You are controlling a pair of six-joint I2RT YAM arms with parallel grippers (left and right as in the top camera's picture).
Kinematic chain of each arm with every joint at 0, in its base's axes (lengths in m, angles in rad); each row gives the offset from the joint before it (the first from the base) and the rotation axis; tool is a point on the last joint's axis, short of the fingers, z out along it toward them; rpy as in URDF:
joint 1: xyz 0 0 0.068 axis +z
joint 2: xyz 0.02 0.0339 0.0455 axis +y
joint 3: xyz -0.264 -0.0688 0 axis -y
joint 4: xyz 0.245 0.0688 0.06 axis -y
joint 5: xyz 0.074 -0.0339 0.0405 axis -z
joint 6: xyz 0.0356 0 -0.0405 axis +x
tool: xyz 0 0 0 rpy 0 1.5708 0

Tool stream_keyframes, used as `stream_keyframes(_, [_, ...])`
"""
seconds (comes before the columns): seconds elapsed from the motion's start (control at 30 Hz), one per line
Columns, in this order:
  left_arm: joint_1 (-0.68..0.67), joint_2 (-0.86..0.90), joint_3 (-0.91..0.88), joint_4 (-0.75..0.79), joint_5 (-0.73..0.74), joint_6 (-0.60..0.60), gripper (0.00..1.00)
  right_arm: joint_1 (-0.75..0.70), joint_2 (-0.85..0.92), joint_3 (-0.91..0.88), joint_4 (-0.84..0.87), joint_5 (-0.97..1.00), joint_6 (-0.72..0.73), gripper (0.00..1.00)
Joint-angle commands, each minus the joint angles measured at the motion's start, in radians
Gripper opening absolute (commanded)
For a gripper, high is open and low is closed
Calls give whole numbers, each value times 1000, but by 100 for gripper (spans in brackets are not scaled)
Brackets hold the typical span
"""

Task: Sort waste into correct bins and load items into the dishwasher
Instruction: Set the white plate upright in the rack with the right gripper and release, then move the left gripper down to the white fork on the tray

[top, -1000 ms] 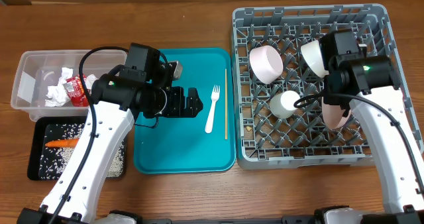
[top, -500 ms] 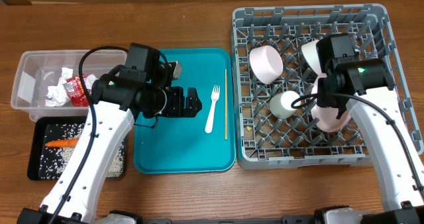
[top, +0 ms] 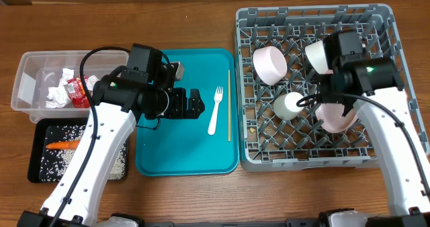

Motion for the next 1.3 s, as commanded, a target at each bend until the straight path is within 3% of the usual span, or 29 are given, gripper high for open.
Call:
stream_keyframes(0.0, [-4, -21, 16, 3, -3, 12, 100, -5, -11, 109, -7, -10, 6, 91])
stream_keyframes(0.13, [-4, -21, 16, 3, -3, 12, 100, -5, -32, 151, -14, -278, 6, 95])
stream_keyframes(0.17, [-4, -21, 16, 3, -3, 12, 100, -5, -38, 151, -16, -367, 6, 100])
stream_keyframes(0.27, [-4, -21, 16, 4, -3, 12, 100, -5, -41, 151, -50, -586, 6, 100])
stream_keyframes(0.37, [-4, -21, 16, 4, -3, 12, 100, -5, -36, 150, -94, -681, 6, 100])
stream_keyframes(0.53, [-4, -21, 16, 3, -2, 12, 100, -5, -31, 150, -150, -687, 6, 100])
stream_keyframes(0.73, [-25, -20, 14, 3, -6, 12, 70, -5, -29, 150, -165, -690, 6, 100])
stream_keyframes(0.8, [-37, -18, 12, 7, -17, 10, 67, -5, -29, 150, -165, -690, 6, 100])
stream_keyframes(1.27, [-111, 101, -10, 145, -159, -124, 68, -5, -24, 150, -167, -690, 6, 100])
